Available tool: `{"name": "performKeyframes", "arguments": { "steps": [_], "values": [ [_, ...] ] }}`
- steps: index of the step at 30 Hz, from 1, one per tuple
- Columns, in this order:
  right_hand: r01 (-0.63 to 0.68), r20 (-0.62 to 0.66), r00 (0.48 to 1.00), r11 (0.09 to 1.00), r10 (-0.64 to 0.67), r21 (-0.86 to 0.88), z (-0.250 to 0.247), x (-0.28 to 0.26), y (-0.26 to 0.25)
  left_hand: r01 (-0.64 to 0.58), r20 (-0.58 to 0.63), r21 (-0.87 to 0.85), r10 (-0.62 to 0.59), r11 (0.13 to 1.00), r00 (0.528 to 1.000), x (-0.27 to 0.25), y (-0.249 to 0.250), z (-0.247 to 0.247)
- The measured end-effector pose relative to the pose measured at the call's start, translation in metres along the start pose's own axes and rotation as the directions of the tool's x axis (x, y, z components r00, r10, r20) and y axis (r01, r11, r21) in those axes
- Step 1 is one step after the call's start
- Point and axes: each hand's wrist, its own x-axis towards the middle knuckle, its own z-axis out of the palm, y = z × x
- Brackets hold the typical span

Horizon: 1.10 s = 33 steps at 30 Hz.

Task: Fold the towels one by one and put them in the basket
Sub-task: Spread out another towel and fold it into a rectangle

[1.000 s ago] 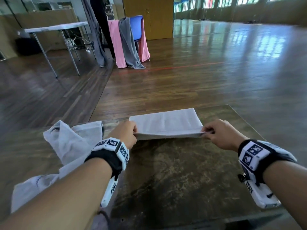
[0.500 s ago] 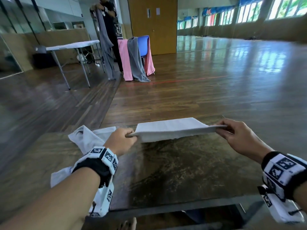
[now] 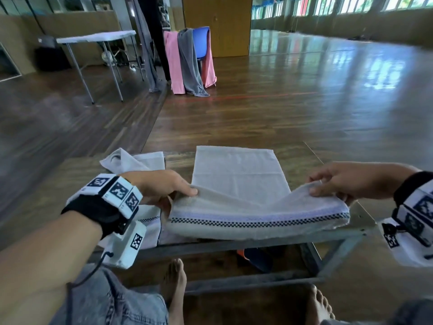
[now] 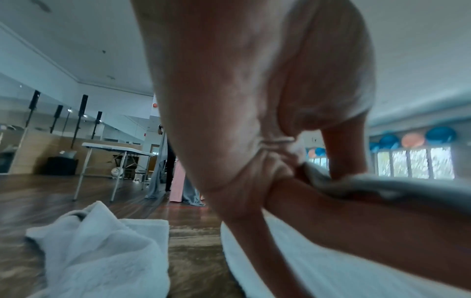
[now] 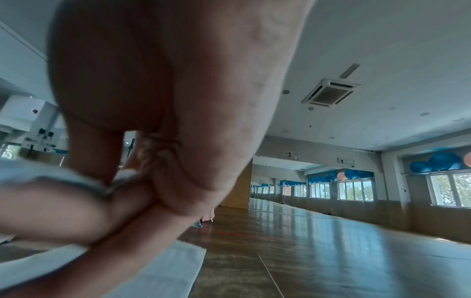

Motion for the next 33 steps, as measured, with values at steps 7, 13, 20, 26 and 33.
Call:
{"name": "performKeyframes", "arguments": {
  "steps": [7,13,20,26,33],
  "values": [
    [0.081,-0.447,0.892,0.997,-0.073,0.000,0.010,0.053,0.020,-0.130,-0.418,-0.076,0.087,0.989,0.904,0.045,-0.019,0.009],
    [0.057,-0.727,0.663,0.981,-0.176,-0.186,0.008,0.133,0.033,-0.147,-0.735,0.102,0.174,0.984,0.655,0.107,-0.028,-0.008],
    [-0.092,-0.708,0.700,0.970,-0.099,-0.227,-0.032,0.228,0.020,-0.133,-0.840,0.156,0.202,0.979,0.503,0.171,-0.021,-0.039],
    [-0.323,-0.558,0.826,0.875,0.075,-0.361,-0.028,0.284,0.034,-0.124,-0.770,0.139,0.186,0.982,0.610,0.203,-0.015,-0.038],
    [0.039,-0.718,0.681,0.986,-0.145,-0.162,-0.008,0.241,0.020,-0.360,-0.594,0.306,0.472,0.881,0.651,0.193,0.025,0.002]
  ]
}}
